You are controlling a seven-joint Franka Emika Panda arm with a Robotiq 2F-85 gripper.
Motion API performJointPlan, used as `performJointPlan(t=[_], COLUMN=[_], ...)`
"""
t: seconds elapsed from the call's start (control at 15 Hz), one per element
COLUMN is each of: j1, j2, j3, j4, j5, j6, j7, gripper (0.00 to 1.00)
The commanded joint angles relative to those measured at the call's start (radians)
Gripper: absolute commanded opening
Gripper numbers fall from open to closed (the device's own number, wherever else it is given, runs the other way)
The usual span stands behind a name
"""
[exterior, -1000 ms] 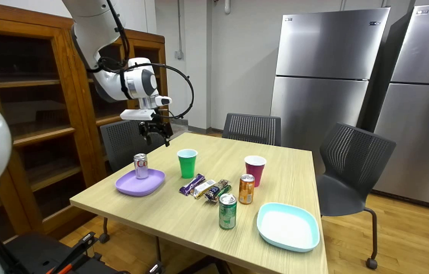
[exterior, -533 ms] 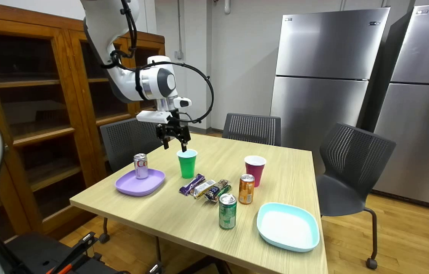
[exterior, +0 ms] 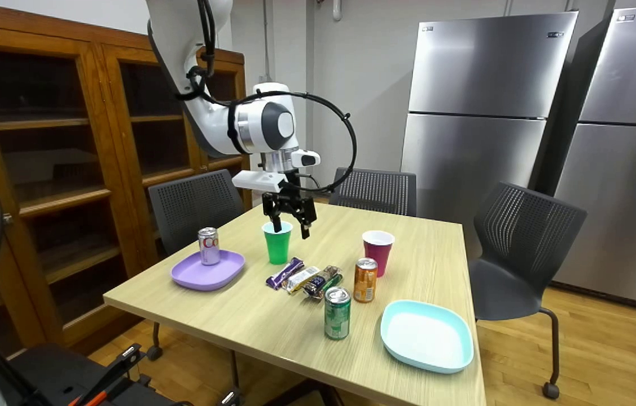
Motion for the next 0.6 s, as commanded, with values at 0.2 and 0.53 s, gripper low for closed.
performJointPlan(t=[0.2, 0.53], j1=[-0.075, -0.134], j2=[-0.062, -0.053], j3=[-0.038, -0.055], j4=[-0.102, -0.123], j5=[0.023, 0.060], j6=[0.040, 0.047], j7=[-0.058, -0.092], gripper=[1.00, 1.00])
